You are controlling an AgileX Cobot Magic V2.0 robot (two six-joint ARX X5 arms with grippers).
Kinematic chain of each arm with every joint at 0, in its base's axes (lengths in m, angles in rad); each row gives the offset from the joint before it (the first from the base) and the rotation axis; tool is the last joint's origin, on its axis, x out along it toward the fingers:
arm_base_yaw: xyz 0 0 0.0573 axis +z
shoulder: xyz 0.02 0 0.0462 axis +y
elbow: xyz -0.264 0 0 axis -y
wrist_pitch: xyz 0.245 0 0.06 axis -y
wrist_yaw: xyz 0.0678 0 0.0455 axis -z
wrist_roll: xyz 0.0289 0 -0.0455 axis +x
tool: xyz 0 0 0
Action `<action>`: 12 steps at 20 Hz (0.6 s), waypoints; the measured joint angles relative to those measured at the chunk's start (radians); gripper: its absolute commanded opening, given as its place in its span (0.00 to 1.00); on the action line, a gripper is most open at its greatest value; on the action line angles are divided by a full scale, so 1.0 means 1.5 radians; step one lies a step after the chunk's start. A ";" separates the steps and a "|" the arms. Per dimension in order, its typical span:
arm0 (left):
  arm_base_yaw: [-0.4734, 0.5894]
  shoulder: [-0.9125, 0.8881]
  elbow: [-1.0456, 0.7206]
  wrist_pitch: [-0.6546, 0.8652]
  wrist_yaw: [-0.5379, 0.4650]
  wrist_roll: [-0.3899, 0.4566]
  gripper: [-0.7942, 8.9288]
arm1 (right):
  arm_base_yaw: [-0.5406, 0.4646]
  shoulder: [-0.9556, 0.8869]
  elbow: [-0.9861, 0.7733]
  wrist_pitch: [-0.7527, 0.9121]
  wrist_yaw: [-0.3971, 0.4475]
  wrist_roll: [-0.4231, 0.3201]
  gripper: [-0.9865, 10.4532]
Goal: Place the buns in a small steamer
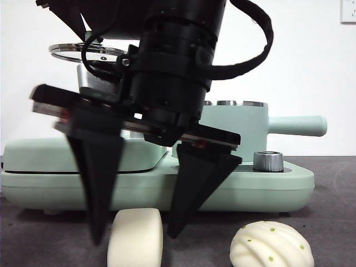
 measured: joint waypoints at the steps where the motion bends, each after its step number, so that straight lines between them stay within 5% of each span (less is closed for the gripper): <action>1: 0.000 0.000 0.000 0.000 0.000 0.000 0.10 | 0.000 0.000 0.000 0.000 0.003 0.000 0.24; 6: 0.000 0.000 0.000 0.000 0.000 0.000 0.10 | -0.001 0.001 0.006 -0.011 0.000 0.000 0.20; 12: 0.000 0.000 0.000 0.000 0.000 0.000 0.10 | -0.076 0.004 0.229 -0.281 -0.023 -0.065 0.20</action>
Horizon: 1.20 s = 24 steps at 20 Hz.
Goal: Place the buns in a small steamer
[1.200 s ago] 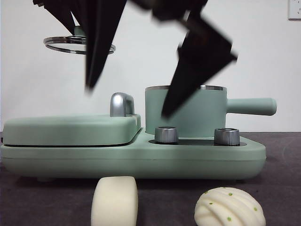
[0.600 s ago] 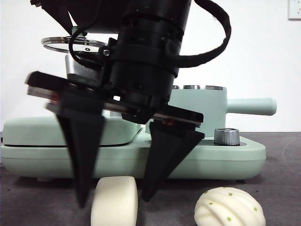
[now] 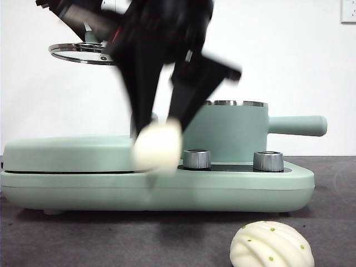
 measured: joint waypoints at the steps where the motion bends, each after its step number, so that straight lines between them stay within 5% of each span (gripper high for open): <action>1: 0.000 0.000 0.000 0.000 0.000 0.000 0.10 | -0.023 0.000 0.049 -0.052 0.000 -0.017 0.20; 11: 0.000 0.000 0.000 0.001 0.000 -0.005 0.10 | -0.257 0.102 0.362 -0.113 0.010 -0.118 0.21; 19: 0.000 0.000 0.000 0.001 0.000 -0.005 0.10 | -0.282 0.217 0.375 -0.110 0.009 -0.148 0.21; 24: 0.000 0.000 0.000 0.002 0.001 -0.005 0.10 | -0.282 0.228 0.375 -0.098 0.010 -0.152 0.32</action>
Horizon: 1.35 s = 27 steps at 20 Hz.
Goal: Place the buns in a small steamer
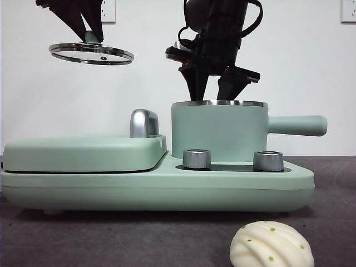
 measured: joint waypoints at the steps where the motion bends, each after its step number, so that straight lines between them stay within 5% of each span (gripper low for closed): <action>1: 0.000 0.000 0.000 0.000 0.000 0.000 0.10 | 0.000 0.001 0.000 0.006 0.000 0.000 0.34; 5: 0.000 0.000 0.000 0.001 0.000 0.000 0.10 | -0.001 0.001 0.000 0.019 -0.001 0.000 0.47; 16: 0.000 0.000 0.000 0.001 0.002 0.000 0.10 | -0.006 -0.046 0.127 -0.021 0.030 -0.016 0.48; 20: 0.000 0.000 0.000 0.001 0.002 -0.003 0.10 | 0.013 -0.186 0.013 -0.021 0.033 -0.016 0.48; 27: 0.000 -0.001 0.000 0.001 0.004 -0.003 0.10 | 0.084 -0.475 -0.356 -0.021 0.063 -0.005 0.48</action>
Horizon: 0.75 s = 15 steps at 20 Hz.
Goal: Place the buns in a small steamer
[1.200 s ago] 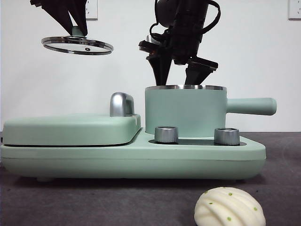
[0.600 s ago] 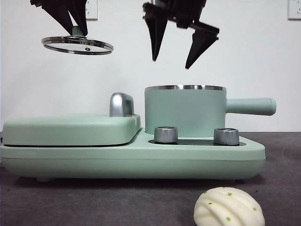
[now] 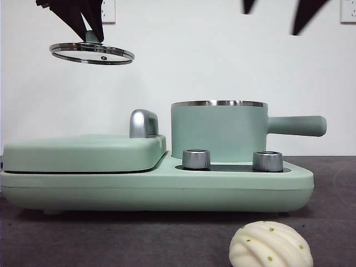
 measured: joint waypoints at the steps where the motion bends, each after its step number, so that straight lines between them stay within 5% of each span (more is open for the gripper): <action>1: 0.000 0.000 0.000 0.000 0.002 0.000 0.10 | 0.019 -0.032 -0.048 0.000 0.004 0.009 0.48; 11: -0.001 0.000 0.000 0.000 0.004 0.000 0.10 | 0.193 -0.106 -0.319 0.007 0.052 0.132 0.48; 15: -0.001 0.000 0.000 0.000 0.004 0.000 0.10 | 0.242 -0.104 -0.395 0.200 0.038 0.166 0.48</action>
